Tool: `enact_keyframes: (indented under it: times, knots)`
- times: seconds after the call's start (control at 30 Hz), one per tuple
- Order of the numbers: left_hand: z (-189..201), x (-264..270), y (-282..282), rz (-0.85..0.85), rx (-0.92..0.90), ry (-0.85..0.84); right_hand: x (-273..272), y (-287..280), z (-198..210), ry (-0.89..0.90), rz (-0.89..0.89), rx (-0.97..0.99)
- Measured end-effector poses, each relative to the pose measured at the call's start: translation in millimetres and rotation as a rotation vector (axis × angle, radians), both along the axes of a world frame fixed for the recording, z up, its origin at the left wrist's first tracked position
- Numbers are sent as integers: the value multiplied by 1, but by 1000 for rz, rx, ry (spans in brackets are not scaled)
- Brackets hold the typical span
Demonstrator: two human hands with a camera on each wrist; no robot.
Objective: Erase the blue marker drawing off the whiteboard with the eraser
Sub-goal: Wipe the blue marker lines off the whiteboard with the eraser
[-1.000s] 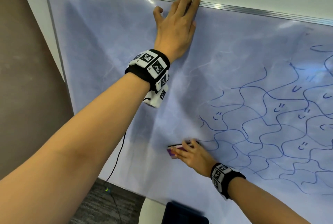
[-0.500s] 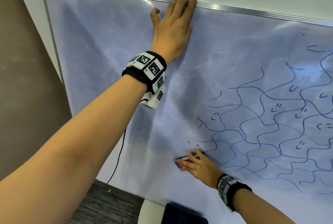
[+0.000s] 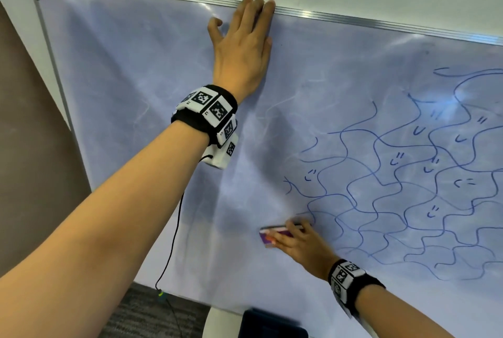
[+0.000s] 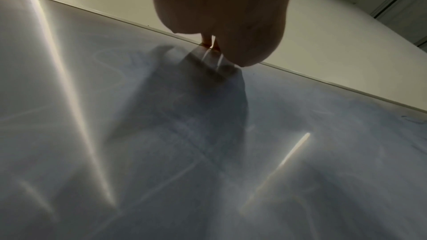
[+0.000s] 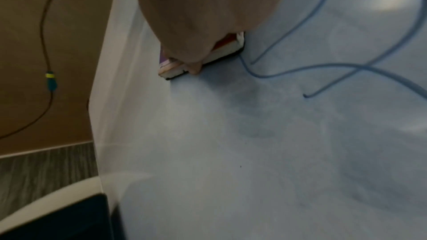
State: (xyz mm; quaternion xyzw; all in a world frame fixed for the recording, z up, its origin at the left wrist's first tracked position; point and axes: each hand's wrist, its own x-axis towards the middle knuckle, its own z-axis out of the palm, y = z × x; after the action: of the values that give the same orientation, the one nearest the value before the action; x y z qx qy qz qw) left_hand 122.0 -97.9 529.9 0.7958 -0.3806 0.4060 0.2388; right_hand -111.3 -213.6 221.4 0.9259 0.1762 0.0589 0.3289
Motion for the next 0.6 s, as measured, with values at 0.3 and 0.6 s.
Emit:
enact_keyframes:
  times: [0.3, 0.6]
  knots:
    - [-3, 1, -6, -24, -75, 6, 8, -23, 43, -510, 43, 214]
    - [-1, -4, -8, -47, -132, 22, 33, -19, 114, -1047, -136, 472]
